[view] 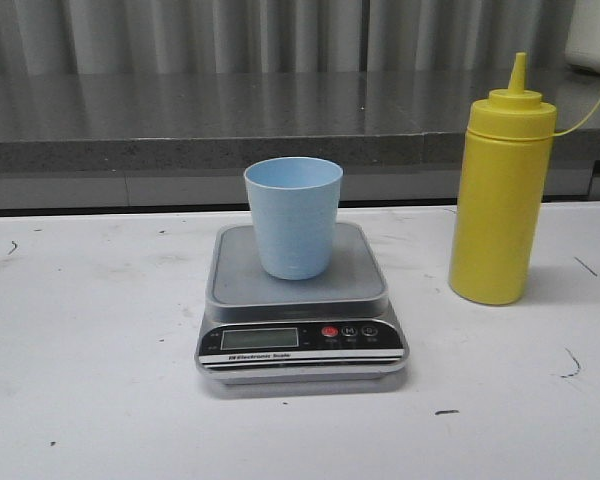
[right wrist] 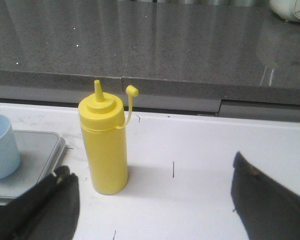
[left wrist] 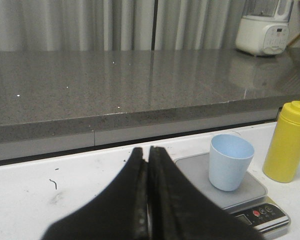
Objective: Pour seasoning into cup on scale with both arms
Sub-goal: 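Raise the left gripper away from the cup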
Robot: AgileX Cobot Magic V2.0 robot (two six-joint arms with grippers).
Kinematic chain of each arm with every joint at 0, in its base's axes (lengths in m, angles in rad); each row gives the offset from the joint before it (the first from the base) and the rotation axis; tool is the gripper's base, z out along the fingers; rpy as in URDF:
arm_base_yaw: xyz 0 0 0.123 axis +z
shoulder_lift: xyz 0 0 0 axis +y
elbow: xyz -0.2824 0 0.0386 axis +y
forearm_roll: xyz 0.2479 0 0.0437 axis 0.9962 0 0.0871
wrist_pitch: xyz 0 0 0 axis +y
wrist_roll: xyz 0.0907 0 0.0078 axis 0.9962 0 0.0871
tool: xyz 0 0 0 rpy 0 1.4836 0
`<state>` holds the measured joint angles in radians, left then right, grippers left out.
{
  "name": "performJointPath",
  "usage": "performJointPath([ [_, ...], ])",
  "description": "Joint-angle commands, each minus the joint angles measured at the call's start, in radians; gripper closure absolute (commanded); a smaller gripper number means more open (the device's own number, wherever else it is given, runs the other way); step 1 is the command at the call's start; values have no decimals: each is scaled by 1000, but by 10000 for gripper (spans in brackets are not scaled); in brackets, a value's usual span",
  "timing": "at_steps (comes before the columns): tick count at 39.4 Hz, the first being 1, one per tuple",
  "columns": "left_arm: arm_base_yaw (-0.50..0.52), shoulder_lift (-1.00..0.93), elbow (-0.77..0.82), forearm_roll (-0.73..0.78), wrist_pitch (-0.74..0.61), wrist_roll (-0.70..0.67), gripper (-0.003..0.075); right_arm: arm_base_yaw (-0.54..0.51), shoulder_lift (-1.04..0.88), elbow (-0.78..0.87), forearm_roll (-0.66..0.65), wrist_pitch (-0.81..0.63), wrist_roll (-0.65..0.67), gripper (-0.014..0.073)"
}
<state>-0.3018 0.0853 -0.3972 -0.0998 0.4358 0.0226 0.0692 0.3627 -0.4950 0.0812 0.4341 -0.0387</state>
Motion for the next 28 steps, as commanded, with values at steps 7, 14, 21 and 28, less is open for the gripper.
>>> performJointPath([
  [7,3,-27,18,-13,-88,-12,740,-6,51,-33,5,-122,-11,-38],
  [14,3,-27,40,-13,-86,-12,740,-5,228,-34,10,-229,-11,-38],
  [21,3,-27,49,-13,-86,-12,740,-2,444,-34,58,-301,-11,-38],
  [28,3,-27,49,-13,-86,-12,740,47,659,-23,64,-400,-11,-38],
])
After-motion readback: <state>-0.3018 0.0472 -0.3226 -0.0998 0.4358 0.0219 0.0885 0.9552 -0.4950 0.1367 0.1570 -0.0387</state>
